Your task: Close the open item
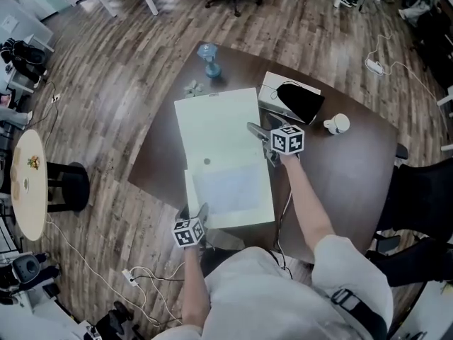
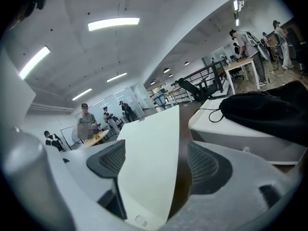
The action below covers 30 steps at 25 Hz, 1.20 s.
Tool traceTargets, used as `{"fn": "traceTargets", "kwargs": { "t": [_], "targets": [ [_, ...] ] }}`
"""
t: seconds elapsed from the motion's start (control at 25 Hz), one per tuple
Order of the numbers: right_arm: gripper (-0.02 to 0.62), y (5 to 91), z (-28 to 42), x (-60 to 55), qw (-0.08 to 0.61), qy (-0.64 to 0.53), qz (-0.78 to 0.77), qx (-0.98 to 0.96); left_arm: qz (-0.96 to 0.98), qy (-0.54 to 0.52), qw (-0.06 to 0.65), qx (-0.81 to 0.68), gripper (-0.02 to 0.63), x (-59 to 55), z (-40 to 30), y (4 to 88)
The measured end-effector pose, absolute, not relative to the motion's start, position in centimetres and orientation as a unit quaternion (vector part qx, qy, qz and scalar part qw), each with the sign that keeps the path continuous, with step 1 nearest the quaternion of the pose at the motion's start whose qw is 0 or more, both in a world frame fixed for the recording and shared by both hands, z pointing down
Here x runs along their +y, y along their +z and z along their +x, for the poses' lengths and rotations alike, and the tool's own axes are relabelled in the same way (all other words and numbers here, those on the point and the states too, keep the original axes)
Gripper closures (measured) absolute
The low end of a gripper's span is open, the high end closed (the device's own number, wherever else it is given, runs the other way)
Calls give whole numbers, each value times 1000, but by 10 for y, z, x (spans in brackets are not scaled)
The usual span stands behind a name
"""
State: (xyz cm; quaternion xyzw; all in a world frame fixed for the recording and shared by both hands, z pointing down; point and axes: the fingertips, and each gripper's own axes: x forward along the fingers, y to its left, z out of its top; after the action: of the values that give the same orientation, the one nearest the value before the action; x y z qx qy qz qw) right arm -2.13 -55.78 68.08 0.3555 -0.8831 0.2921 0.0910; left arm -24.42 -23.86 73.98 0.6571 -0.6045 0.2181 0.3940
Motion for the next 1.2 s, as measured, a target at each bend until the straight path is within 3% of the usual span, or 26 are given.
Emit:
{"fn": "traceTargets", "kwargs": {
  "t": [0.48, 1.2],
  "targets": [
    [154, 734, -45, -574, 156, 363, 334, -856, 658, 208, 404, -600, 301, -234, -245, 747],
    [261, 679, -55, -534, 114, 348, 247, -897, 659, 214, 401, -599, 301, -232, -245, 748]
  ]
}}
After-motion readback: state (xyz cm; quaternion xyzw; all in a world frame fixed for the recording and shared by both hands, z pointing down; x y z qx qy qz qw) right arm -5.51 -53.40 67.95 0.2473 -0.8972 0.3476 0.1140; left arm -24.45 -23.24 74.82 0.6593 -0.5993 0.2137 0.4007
